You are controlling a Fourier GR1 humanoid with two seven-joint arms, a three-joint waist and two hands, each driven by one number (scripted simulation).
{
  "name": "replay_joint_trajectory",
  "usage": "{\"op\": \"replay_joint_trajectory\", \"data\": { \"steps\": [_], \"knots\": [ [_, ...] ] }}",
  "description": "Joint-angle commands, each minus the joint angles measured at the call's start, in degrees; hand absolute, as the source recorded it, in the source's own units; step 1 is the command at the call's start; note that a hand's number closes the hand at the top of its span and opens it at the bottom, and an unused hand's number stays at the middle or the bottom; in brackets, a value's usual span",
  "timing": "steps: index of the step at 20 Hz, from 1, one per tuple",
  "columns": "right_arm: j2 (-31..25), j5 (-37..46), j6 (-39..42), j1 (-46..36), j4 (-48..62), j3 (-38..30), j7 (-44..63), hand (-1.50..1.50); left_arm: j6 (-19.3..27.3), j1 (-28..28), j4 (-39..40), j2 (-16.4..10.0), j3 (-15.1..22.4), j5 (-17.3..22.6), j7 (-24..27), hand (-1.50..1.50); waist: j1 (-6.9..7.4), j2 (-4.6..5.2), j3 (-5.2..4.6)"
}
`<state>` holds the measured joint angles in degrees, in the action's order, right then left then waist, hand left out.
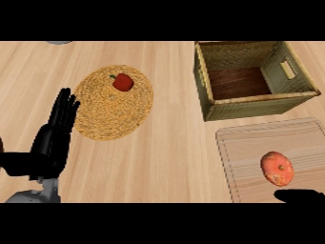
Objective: Pick the squash from the cutting board and place it in the basket
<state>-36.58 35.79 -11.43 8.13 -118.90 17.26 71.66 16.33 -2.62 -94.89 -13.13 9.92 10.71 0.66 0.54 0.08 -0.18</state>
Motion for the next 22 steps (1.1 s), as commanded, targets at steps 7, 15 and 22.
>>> {"op": "replay_joint_trajectory", "data": {
  "steps": [7, 15, 22],
  "knots": [
    [10.2, 9.36, 6.12, -5.05, 5.38, -0.43, 11.95, -1.5, 2.05, 0.94, -1.15, 2.61, 1.76, -2.59, -0.21, 0.0, 0.0, -0.02, 0.12],
    [17.53, 14.46, 6.76, -3.18, 8.86, -1.92, 6.23, -1.5, -1.43, -0.1, 0.93, 1.17, -1.88, -0.08, 0.17, 0.0, -0.52, -0.05, 0.16],
    [22.03, 15.88, 11.24, -4.89, 12.11, -6.17, 4.75, -1.5, -2.65, 1.49, 0.42, 1.2, -2.37, -0.59, 2.09, 0.0, -0.36, -0.08, 0.15]
  ]
}}
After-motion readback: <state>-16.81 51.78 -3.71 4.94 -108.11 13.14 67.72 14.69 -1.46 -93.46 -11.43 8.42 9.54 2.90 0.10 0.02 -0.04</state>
